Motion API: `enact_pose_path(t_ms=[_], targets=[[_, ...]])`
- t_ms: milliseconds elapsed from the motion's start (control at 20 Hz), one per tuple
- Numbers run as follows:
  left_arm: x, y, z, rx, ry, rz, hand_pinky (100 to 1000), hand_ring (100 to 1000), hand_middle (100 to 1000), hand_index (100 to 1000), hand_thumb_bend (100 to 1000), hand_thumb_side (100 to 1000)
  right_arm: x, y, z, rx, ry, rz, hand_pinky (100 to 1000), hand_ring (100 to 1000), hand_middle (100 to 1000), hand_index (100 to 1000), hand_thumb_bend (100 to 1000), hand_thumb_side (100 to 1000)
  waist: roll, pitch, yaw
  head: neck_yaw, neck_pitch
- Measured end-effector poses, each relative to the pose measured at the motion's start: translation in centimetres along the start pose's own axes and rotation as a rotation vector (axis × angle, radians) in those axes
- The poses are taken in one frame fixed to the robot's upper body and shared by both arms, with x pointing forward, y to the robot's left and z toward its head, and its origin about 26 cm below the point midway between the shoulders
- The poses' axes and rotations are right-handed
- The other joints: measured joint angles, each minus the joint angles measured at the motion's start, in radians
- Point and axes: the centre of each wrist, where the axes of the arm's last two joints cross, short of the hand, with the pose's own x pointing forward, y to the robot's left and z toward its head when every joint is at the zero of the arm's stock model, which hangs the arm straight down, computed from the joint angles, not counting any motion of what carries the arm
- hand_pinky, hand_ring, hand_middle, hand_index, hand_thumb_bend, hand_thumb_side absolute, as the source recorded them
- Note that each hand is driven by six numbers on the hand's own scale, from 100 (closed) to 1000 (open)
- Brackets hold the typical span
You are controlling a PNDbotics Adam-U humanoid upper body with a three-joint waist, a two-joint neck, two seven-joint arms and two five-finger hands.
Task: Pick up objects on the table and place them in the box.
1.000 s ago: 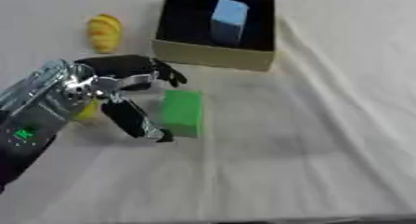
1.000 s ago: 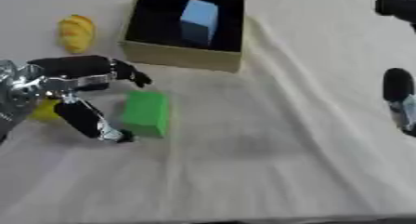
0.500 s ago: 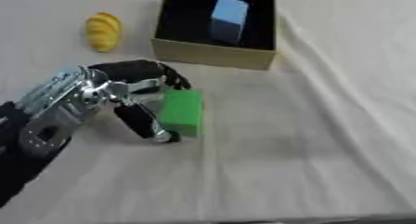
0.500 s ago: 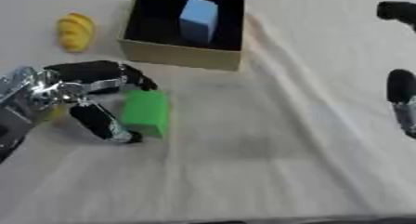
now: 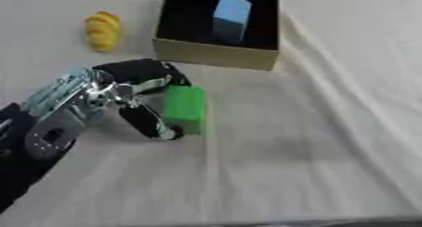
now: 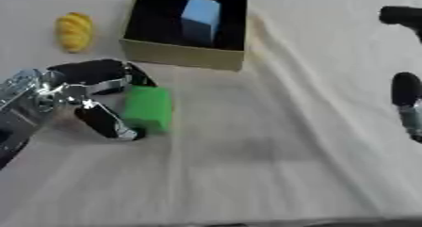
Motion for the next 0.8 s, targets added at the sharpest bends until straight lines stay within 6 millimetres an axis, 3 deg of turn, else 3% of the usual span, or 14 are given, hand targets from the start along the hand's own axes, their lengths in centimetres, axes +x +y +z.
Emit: enact_pose_path(t_ms=[300,500,800], targets=[[0.2,0.0,-0.1,0.043,-0.001,0.010,681,596,501,711,217,257,0.0,0.2,0.2,-0.002,0.015,-0.007,941,892,796,886,100,613,0.000,0.001,-0.001,0.000,0.000],[0.8,0.4,0.2,0.067,-0.028,0.022,657,577,485,694,162,218,0.0,0.3,0.4,-0.006,0.028,-0.010,942,893,795,886,100,621,0.000,0.002,-0.001,0.000,0.000],[1.6,3.4,2.3,0.155,-0.053,0.003,653,573,486,694,140,150,0.0,0.4,0.6,-0.005,0.040,-0.011,941,893,795,886,100,613,0.005,-0.003,-0.001,-0.007,0.000]])
